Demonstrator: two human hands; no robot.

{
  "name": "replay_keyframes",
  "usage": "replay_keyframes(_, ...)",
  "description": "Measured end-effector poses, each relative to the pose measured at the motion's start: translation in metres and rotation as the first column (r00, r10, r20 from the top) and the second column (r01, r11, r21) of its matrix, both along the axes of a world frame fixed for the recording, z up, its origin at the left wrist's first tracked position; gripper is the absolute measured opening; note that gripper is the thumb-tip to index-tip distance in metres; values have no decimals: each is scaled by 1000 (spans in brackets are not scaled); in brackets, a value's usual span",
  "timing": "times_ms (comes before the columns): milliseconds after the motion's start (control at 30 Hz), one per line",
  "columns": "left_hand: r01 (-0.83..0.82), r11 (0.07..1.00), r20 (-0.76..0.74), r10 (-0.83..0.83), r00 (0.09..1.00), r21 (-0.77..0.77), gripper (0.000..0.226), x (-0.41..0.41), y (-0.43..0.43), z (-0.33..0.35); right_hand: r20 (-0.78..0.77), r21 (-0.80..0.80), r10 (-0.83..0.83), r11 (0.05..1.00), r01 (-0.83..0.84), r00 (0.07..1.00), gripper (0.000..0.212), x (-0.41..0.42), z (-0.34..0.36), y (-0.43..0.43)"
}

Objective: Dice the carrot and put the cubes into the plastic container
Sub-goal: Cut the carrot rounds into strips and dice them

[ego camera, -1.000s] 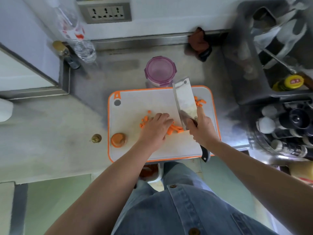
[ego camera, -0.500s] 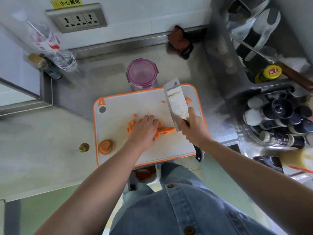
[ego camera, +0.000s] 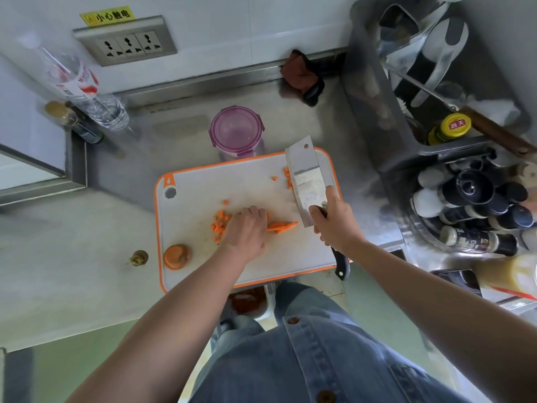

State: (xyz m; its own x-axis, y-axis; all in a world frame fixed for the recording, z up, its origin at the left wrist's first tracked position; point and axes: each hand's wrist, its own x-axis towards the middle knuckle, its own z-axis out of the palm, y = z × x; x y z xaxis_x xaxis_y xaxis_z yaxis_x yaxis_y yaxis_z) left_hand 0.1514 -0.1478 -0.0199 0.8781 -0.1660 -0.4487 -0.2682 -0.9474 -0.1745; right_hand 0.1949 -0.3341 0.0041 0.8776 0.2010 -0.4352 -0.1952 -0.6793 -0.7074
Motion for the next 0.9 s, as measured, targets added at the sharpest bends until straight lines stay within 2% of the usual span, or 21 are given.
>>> replay_keyframes(167, -55, 991, 40, 60, 997, -121, 37, -4, 12, -6, 5, -2, -5, 1000, 5, 1000, 8, 2, 0, -4)
replay_keyframes(333, -218, 917, 90, 261, 961, -334, 43, -7, 25, -4, 12, 8, -1, 1000, 1, 1000, 10, 4, 2, -3)
replay_keyframes(400, -216, 871, 123, 297, 947, -441, 42, -6, 23, -3, 14, 14, -4, 1000, 4, 1000, 11, 5, 2, -4)
replay_keyframes(467, -161, 855, 135, 258, 957, -492, 42, -2, 13, -3, 16, 14, -3, 1000, 3, 1000, 10, 5, 2, -4)
replay_keyframes(533, -124, 863, 136, 216, 967, -490, 42, 1, -2, -5, 19, 8, -3, 1000, 3, 1000, 9, 5, 1, -5)
replay_keyframes(767, -90, 946, 144, 141, 980, -312, 33, -4, -25, -13, 10, -6, 1, 1000, -1, 1000, 9, 4, -4, -9)
replay_keyframes(900, -27, 967, 154, 68, 986, -255, 40, -12, -26, -15, 6, 1, 1, 1000, -1, 1000, 8, 4, -5, -9)
